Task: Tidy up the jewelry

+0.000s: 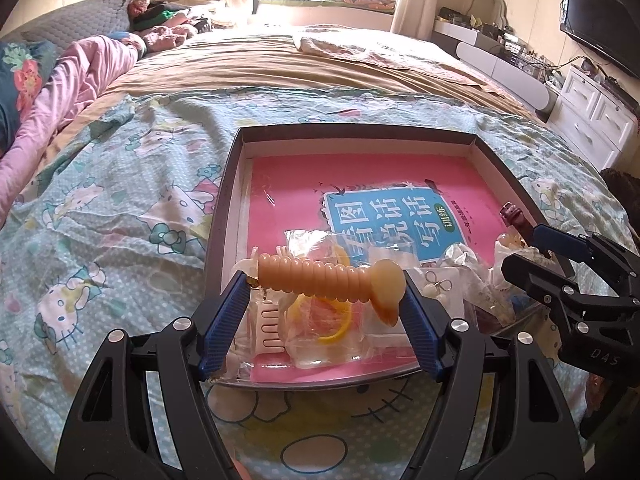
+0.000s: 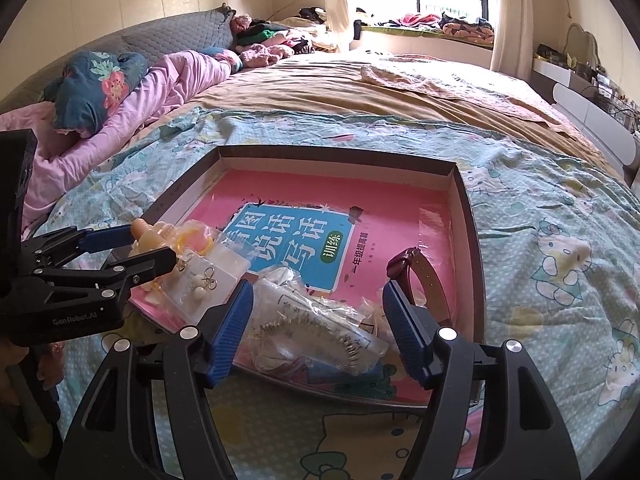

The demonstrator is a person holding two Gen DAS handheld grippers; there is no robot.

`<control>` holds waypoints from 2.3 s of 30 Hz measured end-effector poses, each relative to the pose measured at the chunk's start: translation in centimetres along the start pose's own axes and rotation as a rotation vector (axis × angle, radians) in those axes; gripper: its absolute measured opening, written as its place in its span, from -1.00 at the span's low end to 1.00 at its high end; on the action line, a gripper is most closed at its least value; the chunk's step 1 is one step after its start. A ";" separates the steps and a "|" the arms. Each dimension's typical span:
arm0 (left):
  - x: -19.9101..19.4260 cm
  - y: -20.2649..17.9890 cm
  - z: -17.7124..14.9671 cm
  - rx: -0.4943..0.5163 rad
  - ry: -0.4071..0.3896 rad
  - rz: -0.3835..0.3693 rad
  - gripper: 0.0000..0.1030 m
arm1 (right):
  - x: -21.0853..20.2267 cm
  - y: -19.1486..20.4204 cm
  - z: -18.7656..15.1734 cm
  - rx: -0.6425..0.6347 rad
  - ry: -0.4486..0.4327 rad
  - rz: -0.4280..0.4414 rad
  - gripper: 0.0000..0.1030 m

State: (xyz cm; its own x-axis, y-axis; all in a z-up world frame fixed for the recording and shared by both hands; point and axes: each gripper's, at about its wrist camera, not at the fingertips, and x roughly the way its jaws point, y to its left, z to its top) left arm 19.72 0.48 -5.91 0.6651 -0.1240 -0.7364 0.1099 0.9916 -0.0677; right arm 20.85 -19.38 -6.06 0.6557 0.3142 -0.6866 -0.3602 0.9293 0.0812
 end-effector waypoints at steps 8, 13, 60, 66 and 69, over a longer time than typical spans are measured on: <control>0.2 -0.2 -0.1 0.003 0.007 -0.006 0.29 | -0.7 -0.5 -0.1 0.020 -0.013 -0.010 0.49; 0.2 -0.3 -0.1 0.005 0.009 -0.005 0.34 | -1.0 -0.5 -0.2 0.025 -0.016 -0.013 0.54; -8.4 -1.6 -0.8 -0.014 -0.093 -0.024 0.81 | -9.2 0.7 -0.9 0.029 -0.116 -0.011 0.91; -10.1 -1.7 -2.3 0.004 -0.114 -0.006 0.82 | -10.7 1.1 -2.1 0.024 -0.119 -0.006 0.91; -10.7 -1.8 -3.1 0.011 -0.117 -0.002 0.82 | -11.2 1.4 -2.7 0.023 -0.121 -0.002 0.91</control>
State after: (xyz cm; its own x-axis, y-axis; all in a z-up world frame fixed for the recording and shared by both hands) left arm 10.15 0.14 0.04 0.7468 -0.1295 -0.6523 0.1187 0.9911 -0.0609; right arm 11.26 -22.16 -0.18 0.7325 0.3321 -0.5943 -0.3442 0.9338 0.0976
